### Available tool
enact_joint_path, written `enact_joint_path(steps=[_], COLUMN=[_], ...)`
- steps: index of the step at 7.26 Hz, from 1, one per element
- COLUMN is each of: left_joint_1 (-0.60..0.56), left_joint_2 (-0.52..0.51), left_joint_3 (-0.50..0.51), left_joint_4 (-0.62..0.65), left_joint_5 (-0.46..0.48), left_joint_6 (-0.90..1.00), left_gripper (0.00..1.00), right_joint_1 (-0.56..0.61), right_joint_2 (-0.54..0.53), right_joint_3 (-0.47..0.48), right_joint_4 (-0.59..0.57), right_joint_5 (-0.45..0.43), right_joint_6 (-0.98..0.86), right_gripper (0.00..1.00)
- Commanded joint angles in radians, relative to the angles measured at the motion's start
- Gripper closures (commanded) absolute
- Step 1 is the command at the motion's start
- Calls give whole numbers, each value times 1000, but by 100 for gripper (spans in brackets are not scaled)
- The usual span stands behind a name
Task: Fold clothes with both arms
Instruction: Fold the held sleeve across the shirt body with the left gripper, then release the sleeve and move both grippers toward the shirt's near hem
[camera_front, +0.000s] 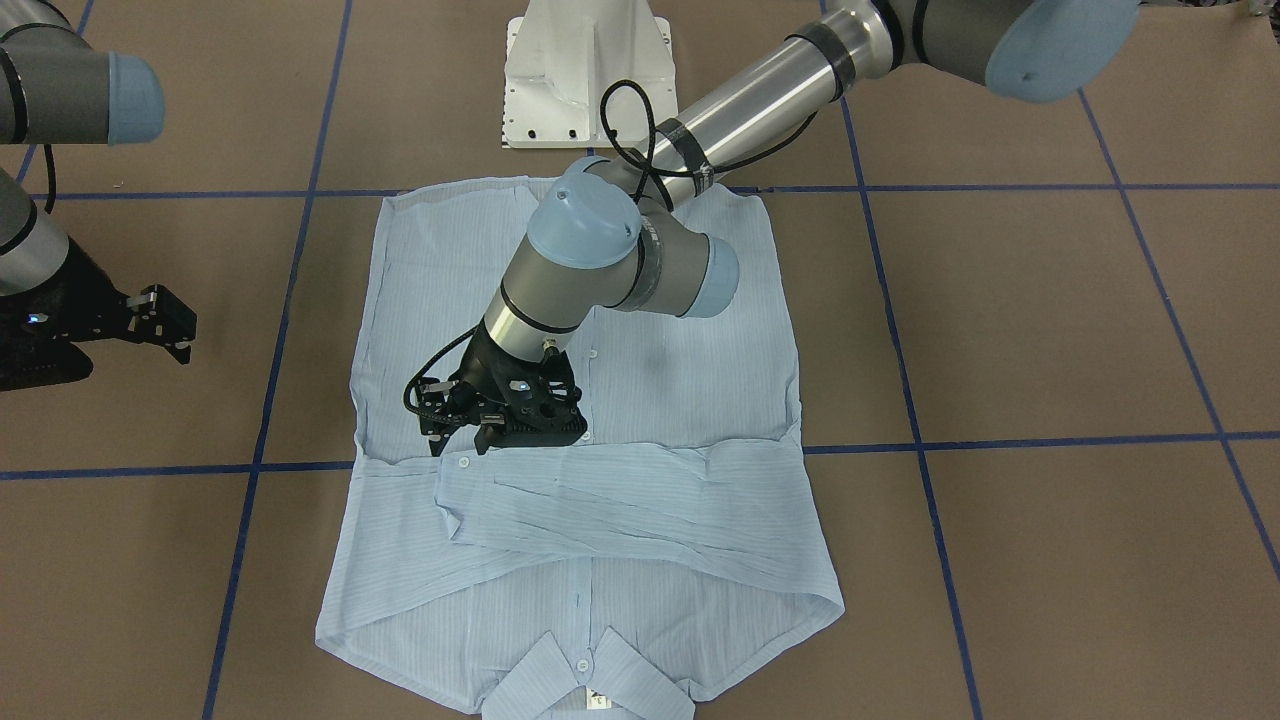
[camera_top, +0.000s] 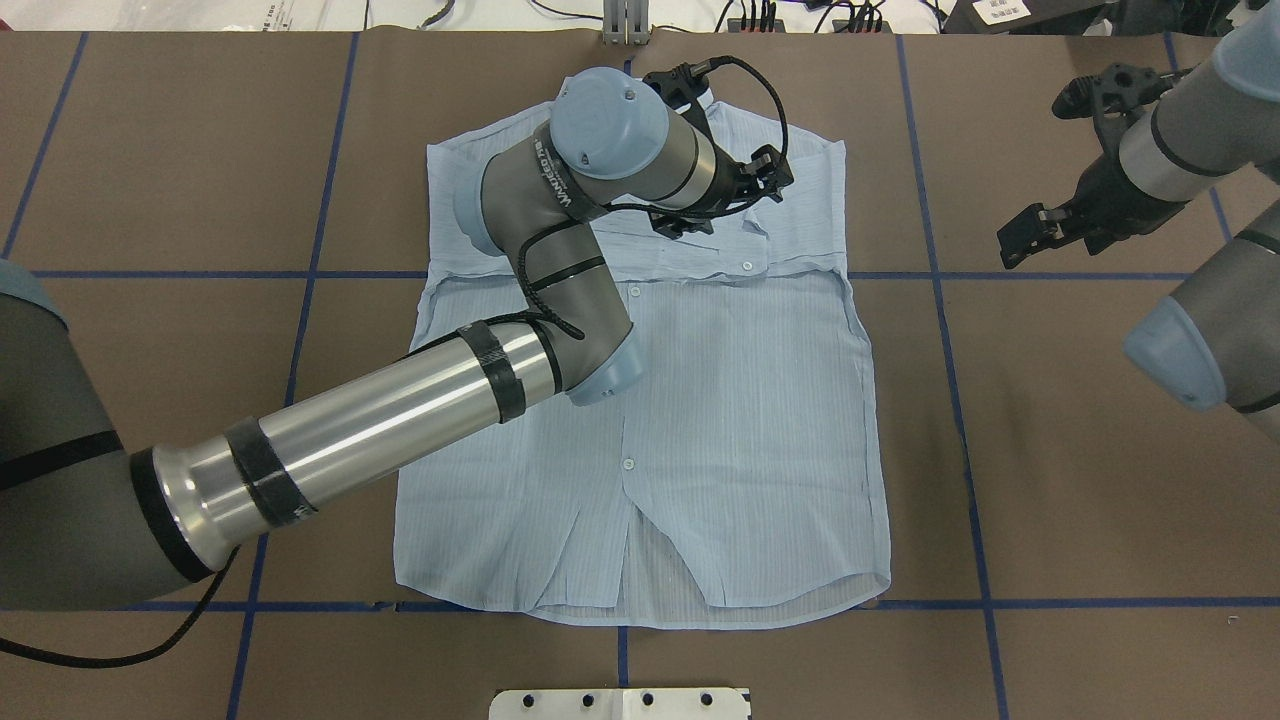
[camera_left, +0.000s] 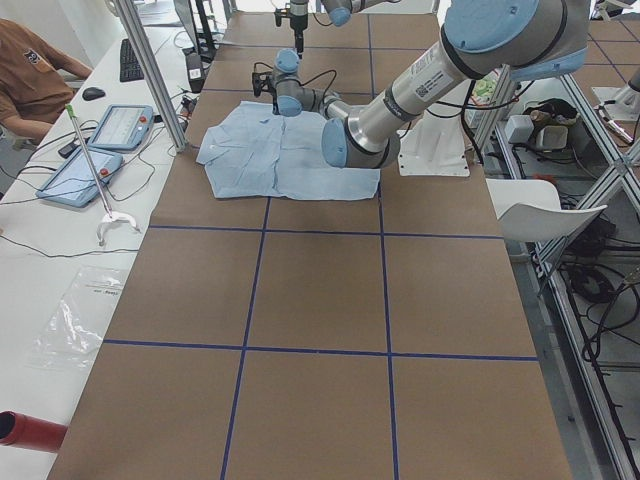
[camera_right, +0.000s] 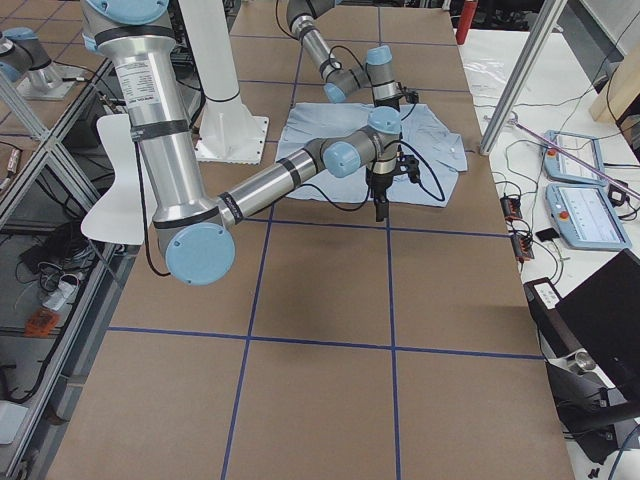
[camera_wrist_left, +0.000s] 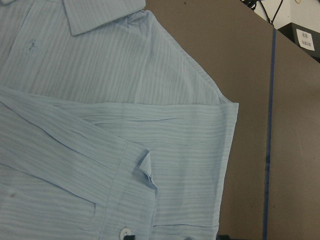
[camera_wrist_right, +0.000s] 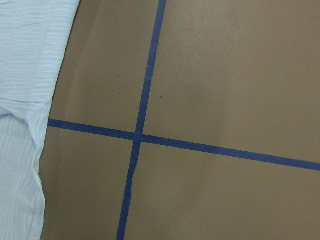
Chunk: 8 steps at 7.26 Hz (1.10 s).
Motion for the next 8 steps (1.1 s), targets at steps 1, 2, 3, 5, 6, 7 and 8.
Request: enact_joint_path(steps=[1,2,3,5,6,7,8], left_joint_1=[-47,-94,-131,-159,-162,-164,-164], left_joint_2=[190,310,452,660,764,905,973], left_joint_3=[-254,-403,-561,-872,-1004,-1123,-1198], left_joint_4=[159,236,296,496,560,562,562], left_joint_5=[-51,-53,-54,-54,-54,-57,-59], left_joint_6=[104,176,257,405,451,533,563], left_gripper=[0,0,0,0,0,0,0], right_joint_1=[-68,-103,-154,-327,-426,-500,-543], right_joint_2=[9,9,7,-16,-20,-54,-141], right_joint_3=[55,107,162,219,225,239,251], right_joint_4=[15,16,12,12,14,23,137], right_joint_5=[-13,-17,-52,-187,-274,-317,-332], right_joint_6=[111,188,306,462,550,614,647], right_gripper=[0,0,0,0,0,0,0])
